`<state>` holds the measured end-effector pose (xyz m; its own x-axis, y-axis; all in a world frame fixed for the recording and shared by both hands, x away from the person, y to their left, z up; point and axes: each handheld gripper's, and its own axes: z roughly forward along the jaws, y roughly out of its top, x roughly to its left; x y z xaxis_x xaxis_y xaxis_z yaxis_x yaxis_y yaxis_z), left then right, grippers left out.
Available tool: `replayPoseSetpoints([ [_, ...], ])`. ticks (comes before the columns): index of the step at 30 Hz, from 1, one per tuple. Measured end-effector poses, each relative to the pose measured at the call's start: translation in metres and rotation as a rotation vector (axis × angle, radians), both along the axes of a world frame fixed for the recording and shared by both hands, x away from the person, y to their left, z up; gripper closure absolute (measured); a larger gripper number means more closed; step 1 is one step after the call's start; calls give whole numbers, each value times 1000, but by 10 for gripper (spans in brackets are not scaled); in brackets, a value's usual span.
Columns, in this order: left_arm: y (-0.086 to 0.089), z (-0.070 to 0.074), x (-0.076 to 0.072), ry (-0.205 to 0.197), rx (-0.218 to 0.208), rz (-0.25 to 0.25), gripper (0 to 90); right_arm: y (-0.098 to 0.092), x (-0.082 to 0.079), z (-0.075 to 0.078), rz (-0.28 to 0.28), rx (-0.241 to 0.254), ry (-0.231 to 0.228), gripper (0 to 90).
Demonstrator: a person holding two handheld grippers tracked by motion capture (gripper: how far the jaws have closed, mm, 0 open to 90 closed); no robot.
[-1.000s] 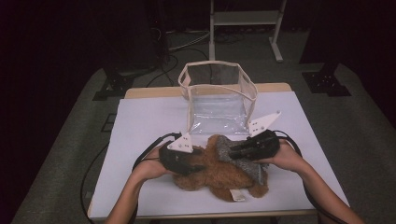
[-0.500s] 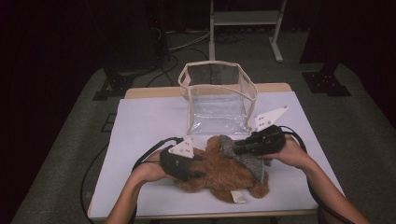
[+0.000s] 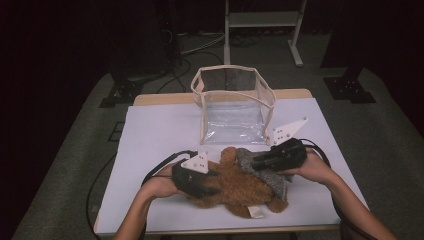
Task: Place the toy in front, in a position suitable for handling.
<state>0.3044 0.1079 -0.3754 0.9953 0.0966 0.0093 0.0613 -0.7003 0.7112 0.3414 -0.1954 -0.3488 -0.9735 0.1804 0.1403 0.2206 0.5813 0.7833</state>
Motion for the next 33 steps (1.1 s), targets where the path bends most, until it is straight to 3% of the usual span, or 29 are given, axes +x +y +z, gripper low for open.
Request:
replayPoseSetpoints([
  [9, -1, -2, -3, 0, 6, -11, 457, 49, 9, 2, 71, -62, -14, 775],
  [12, 0, -2, -4, -5, 8, -7, 456, 51, 11, 1, 70, -66, -13, 775],
  [17, -1, -1, -3, -12, 13, 5, 446, 28, 15, -3, 22, -24, 11, 774],
  [23, 0, -1, -2, -3, 8, 7, 447, -19, 12, -14, -68, 32, 49, 775],
  [29, 0, -1, 0, -10, 7, 23, 444, -56, 7, -27, -148, -4, 66, 774],
  [33, 2, -1, -1, 0, 9, 20, 448, -75, 7, -24, -192, 11, 55, 774],
])
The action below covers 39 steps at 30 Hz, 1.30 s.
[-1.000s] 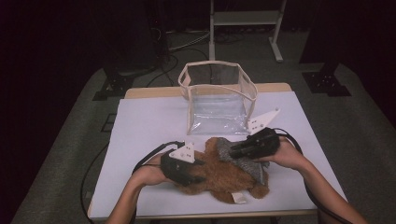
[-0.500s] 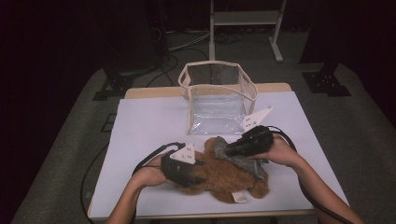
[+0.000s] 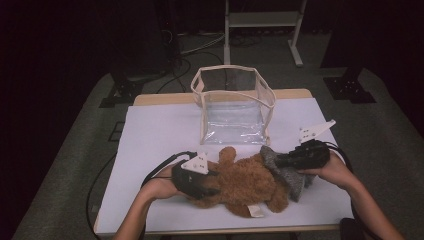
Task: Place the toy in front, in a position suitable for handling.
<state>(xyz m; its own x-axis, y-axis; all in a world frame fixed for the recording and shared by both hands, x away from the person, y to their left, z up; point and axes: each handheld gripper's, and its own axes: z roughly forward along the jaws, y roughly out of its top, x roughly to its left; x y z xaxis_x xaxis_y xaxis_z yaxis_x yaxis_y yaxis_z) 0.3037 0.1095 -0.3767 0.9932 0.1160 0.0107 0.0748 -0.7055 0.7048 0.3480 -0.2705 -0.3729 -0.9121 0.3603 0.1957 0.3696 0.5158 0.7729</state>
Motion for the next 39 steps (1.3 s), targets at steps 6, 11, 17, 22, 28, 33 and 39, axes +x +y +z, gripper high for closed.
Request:
replayPoseSetpoints([
  [6, 0, 0, 1, 4, 3, 0, 449, -2, 0, 8, -6, 46, -17, 774],
  [11, 0, 1, 0, 3, 8, -3, 448, 24, 3, 11, 50, 44, -35, 774],
  [17, 3, 0, 0, 5, -5, 0, 448, 48, 11, 3, 84, 21, -27, 774],
  [22, 1, 0, 1, 0, 0, 3, 448, 31, 14, -16, 46, 35, 21, 775],
  [28, 1, 0, 2, 4, 2, 5, 448, 22, 8, -2, 27, 9, -14, 775],
  [33, -1, 0, 4, 1, -2, 12, 448, 50, 4, 22, 104, 28, -58, 774],
  [39, -1, 1, 6, -3, -3, 29, 447, 100, -7, 40, 233, -4, -100, 774],
])
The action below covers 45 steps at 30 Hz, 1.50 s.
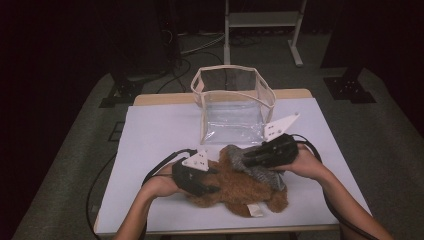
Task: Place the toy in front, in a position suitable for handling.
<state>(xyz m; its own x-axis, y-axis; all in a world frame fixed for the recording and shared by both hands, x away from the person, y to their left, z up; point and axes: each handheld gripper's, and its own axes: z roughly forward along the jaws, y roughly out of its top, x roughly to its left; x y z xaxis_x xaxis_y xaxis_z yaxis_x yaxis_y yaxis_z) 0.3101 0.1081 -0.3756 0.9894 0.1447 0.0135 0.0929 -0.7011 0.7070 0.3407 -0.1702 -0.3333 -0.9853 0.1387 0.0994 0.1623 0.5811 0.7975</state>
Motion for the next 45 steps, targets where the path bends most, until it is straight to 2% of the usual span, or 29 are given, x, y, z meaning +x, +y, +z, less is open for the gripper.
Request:
replayPoseSetpoints([
  [3, 0, 0, 0, -8, -5, 10, 447, 15, -6, -6, 37, -52, 4, 774],
  [5, 1, 1, 0, -15, -14, 14, 437, 17, -4, -13, 32, -79, 3, 774],
  [7, 2, 4, 1, 0, -19, 10, 389, 13, -3, -15, 9, -68, 13, 774],
  [10, 6, 14, 0, -14, -12, 15, 352, 12, -3, -16, -3, -75, 13, 775],
  [12, 13, 20, -1, -30, 0, 24, 312, 11, -2, -18, -3, -89, 2, 775],
  [15, 29, 23, -2, -36, 5, 56, 300, 7, 4, -20, -18, -86, 19, 775],
  [18, 43, 19, -4, -15, 2, 73, 290, 3, 8, -22, -32, -66, 43, 775],
  [21, 52, 8, -4, 7, 23, 90, 285, 3, 8, -23, -35, -65, 46, 775],
  [22, 53, 3, -4, 22, 11, 103, 288, 3, 9, -22, -34, -68, 46, 775],
  [26, 48, -9, -2, 44, -27, 105, 358, 7, 6, -17, -27, -65, 37, 775],
  [28, 47, -10, 0, 53, -34, 107, 387, 11, -1, -9, -13, -61, 8, 774],
  [30, 43, -9, 2, 55, -25, 107, 394, 13, -7, -5, 4, -53, 6, 774],
  [31, 42, -8, 2, 55, -22, 106, 396, 15, -10, -4, 12, -67, -10, 774],
  [34, 35, -7, 4, 50, -12, 96, 398, 16, -14, -7, 20, -78, -14, 774],
  [37, 26, -7, 5, 49, -9, 87, 399, 9, -16, -10, 6, -84, -11, 774],
  [40, 18, -6, 5, 50, -9, 66, 399, 1, -13, -14, -16, -127, -25, 775],
  [45, 3, -7, 4, 62, -20, 28, 399, -18, -4, -20, -51, -143, -3, 777],
])
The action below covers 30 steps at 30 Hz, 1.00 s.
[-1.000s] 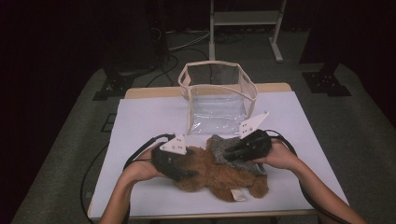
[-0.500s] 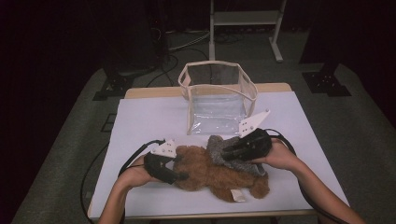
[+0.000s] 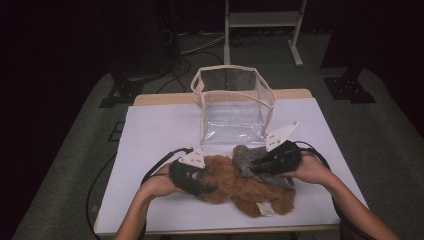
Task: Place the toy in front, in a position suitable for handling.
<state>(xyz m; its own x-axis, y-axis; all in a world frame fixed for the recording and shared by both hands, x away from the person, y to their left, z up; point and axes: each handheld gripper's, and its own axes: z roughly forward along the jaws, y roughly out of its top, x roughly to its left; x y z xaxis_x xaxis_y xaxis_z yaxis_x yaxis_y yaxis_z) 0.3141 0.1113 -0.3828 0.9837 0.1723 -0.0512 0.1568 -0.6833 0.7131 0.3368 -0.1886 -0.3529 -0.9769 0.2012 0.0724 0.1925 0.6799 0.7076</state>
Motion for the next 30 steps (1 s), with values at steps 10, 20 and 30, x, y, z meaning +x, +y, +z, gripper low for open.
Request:
replayPoseSetpoints([
  [10, -24, 3, 3, -2, 16, -17, 406, -17, 16, 4, -51, -22, 6, 776],
  [20, -32, 2, 2, -15, 38, -42, 410, 10, 31, 0, -29, -19, 11, 775],
  [30, -29, 1, -1, -31, 38, -29, 416, -36, 12, 11, -91, 65, 9, 771],
])
